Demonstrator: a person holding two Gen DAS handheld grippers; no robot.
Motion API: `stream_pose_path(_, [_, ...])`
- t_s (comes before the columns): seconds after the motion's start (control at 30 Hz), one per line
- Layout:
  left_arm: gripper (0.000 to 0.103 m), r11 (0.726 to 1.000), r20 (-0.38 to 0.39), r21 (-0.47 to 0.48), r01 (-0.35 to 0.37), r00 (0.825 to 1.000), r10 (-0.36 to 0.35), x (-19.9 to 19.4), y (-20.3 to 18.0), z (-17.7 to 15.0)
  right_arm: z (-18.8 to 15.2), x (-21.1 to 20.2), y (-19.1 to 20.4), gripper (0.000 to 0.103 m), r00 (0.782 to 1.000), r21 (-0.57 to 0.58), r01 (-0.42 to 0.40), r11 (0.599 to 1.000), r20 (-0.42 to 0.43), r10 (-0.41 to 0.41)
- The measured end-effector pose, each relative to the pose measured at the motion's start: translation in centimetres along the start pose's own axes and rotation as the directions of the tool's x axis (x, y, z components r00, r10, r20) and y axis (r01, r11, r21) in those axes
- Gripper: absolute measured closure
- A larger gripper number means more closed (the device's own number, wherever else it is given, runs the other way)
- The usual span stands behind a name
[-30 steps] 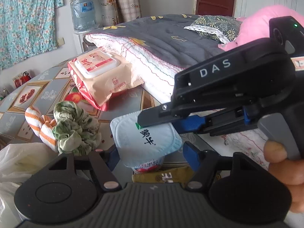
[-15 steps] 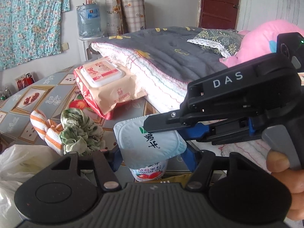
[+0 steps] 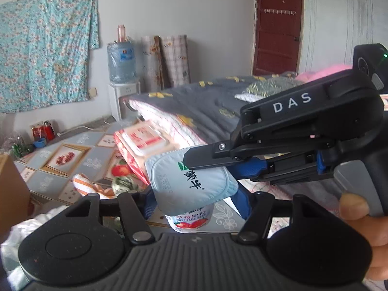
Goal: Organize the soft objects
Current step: 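Carry the yogurt cup with the right tool over the cardboard box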
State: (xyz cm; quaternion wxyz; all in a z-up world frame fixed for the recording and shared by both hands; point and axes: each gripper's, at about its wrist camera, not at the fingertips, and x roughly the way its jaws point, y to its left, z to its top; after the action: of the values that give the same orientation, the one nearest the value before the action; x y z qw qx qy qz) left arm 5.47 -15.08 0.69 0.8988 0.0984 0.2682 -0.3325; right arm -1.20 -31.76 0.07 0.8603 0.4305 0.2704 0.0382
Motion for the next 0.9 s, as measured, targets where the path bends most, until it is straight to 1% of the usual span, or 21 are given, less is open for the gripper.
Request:
stream_pose_path(0.13, [0.039, 0.998, 0.050, -0.029, -0.059, 0.997, 0.060, -3.8, 1.6, 0.5, -0.5, -0.2, 4.6, 0.078, 0.999, -0.069, -0.044, 0.997, -0.027, 0.042])
stream_pose_path(0.27, [0.039, 0.987, 0.080, -0.078, -0.143, 0.986, 0.149, -7.6, 4.3, 0.5, -1.7, 1.4, 9.6, 0.078, 0.992, -0.147, -0.106, 0.983, -0.090, 0.093])
stream_pose_path(0.37, [0.039, 0.967, 0.073, -0.124, -0.220, 0.970, 0.230, -10.3, 6.9, 0.0, -2.9, 3.9, 13.5, 0.078, 0.978, -0.185, -0.162, 0.969, -0.163, 0.132])
stream_pose_path(0.47, [0.039, 0.941, 0.049, -0.167, -0.293, 0.951, 0.305, -12.6, 10.0, -1.0, -4.8, 7.7, 17.4, 0.078, 0.953, -0.205, -0.216, 0.955, -0.258, 0.160])
stream_pose_path(0.57, [0.039, 0.906, -0.003, -0.216, -0.363, 0.929, 0.371, -14.6, 13.9, -1.7, -6.9, 12.0, 21.0, 0.077, 0.917, -0.206, -0.265, 0.942, -0.357, 0.180])
stream_pose_path(0.67, [0.039, 0.870, -0.071, -0.255, -0.422, 0.905, 0.419, -16.3, 18.1, -2.7, -9.2, 17.1, 24.2, 0.077, 0.863, -0.178, -0.304, 0.936, -0.467, 0.192])
stream_pose_path(0.7, [0.039, 0.858, -0.096, -0.268, -0.438, 0.898, 0.429, -16.7, 19.5, -3.1, -10.1, 18.9, 25.3, 0.077, 0.842, -0.161, -0.311, 0.937, -0.504, 0.193])
stream_pose_path(0.83, [0.039, 0.811, -0.199, -0.337, -0.479, 0.878, 0.436, -17.6, 25.5, -5.1, -13.5, 25.7, 28.6, 0.077, 0.765, -0.148, -0.322, 0.935, -0.623, 0.165])
stream_pose_path(0.9, [0.039, 0.796, -0.248, -0.360, -0.487, 0.872, 0.422, -17.6, 28.5, -6.4, -15.2, 28.9, 29.6, 0.076, 0.731, -0.140, -0.308, 0.941, -0.668, 0.140])
